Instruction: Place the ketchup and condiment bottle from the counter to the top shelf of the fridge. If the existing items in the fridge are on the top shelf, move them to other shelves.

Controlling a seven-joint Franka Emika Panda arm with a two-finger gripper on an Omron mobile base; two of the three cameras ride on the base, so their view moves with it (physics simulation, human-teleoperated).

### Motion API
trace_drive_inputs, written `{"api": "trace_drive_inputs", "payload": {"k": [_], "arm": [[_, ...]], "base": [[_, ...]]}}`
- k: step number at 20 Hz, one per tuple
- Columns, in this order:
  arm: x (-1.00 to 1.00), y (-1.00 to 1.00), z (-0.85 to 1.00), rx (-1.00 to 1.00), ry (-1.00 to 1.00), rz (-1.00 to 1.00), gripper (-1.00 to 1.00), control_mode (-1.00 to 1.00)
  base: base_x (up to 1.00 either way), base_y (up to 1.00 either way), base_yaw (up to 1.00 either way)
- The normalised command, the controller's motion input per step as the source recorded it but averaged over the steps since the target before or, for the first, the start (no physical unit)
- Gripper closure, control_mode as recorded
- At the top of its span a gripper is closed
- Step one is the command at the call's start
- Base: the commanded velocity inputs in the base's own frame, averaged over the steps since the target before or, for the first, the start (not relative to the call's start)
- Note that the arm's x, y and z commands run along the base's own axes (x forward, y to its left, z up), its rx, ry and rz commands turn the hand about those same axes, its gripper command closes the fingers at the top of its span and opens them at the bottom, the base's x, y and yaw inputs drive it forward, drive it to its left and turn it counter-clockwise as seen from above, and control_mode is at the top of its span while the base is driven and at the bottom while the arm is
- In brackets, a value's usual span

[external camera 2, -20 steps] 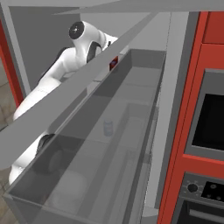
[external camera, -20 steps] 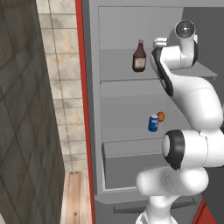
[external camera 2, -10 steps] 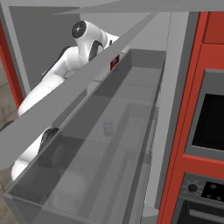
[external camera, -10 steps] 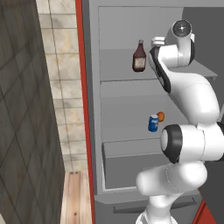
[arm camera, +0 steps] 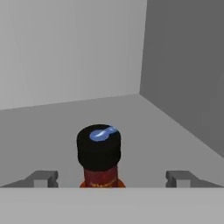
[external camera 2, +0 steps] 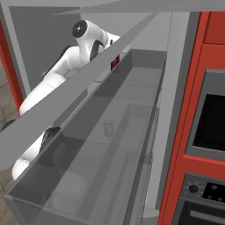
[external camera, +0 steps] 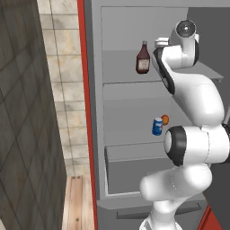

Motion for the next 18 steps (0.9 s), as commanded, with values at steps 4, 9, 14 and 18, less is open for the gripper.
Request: {"api": "trace_drive_inputs", "payload": {"k": [4,9,14,18], "arm": [[-0.82,0.02,0.0,-0.01,-0.26,0.02,-1.0,-1.0],[-1.0,0.23,0.0,-0.09,-0.48,0.07,-1.0,-1.0],[-1.0,0.34,0.04,-0.09,-0.44,0.01,-1.0,-1.0],[-1.0,0.38,0.4,-0.09,-0.3,0.0,-1.0,-1.0]], "base": [[0.0,0.0,0.0],[0.0,0.0,0.0],[0.0,0.0,0.0],[0.0,0.0,0.0]]}}
